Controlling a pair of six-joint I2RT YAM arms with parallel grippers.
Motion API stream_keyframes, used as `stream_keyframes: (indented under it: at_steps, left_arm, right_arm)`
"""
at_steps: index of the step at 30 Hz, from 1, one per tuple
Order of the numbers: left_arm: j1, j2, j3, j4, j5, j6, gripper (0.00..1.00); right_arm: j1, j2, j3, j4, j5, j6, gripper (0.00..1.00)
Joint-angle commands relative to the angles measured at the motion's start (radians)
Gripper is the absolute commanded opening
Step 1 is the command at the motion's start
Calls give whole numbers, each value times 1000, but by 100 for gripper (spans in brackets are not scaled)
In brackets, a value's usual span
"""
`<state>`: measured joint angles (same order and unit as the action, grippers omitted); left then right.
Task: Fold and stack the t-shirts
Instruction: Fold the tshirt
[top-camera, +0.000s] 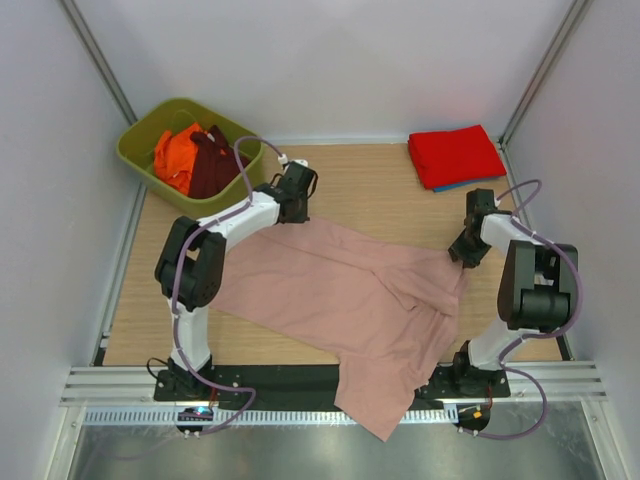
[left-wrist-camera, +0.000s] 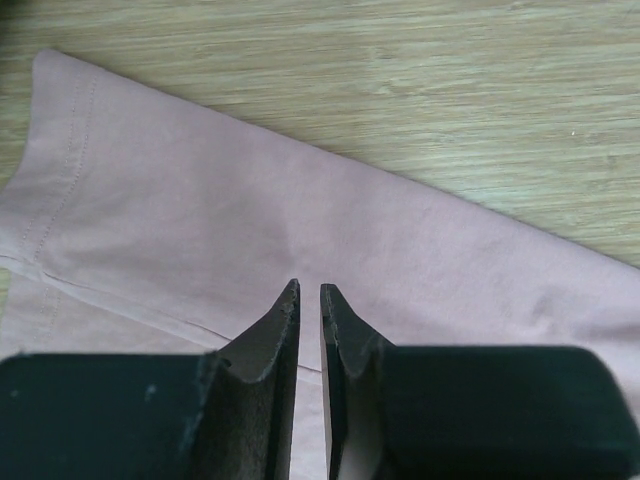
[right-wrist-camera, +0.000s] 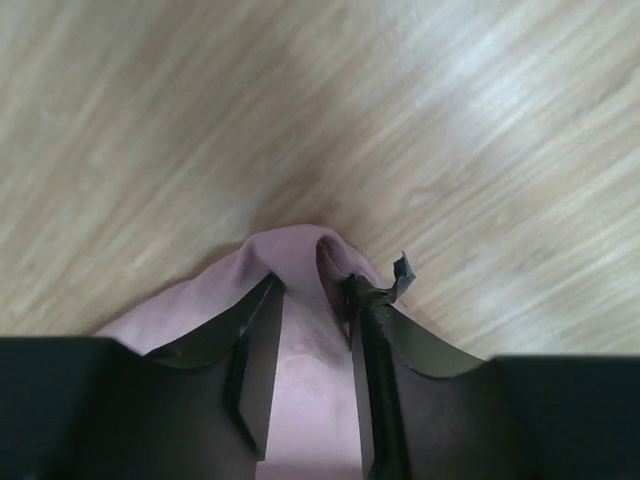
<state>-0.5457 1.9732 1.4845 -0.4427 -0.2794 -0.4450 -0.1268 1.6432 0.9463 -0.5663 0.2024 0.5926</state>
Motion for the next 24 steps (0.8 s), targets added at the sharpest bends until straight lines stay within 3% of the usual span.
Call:
stream_keyframes:
  at_steps: [1, 6, 14, 16, 19, 22, 24]
  left_arm:
    - [-3, 12, 46, 48, 6, -15, 14]
    - [-5, 53, 91, 38, -11, -6, 14]
    - [-7, 98, 172, 33, -10, -3, 15]
    - [-7, 107, 181, 29, -12, 0, 15]
    - [-7, 110, 180, 24, -15, 11, 15]
    - [-7, 95, 157, 22, -23, 19, 15]
    - [-7, 82, 145, 22, -17, 19, 15]
  right_arm:
    - [-13, 43, 55, 83, 54, 13, 35]
    - [-14, 144, 191, 112, 149, -17, 4]
    - [-16, 317, 420, 134, 170, -49, 2]
    - [-16, 339, 492, 119, 160, -65, 6]
    - [-7, 351, 580, -1, 147, -85, 44]
    - [12, 262, 553, -92, 172, -97, 59]
    - [21, 201, 496, -141, 173, -99, 62]
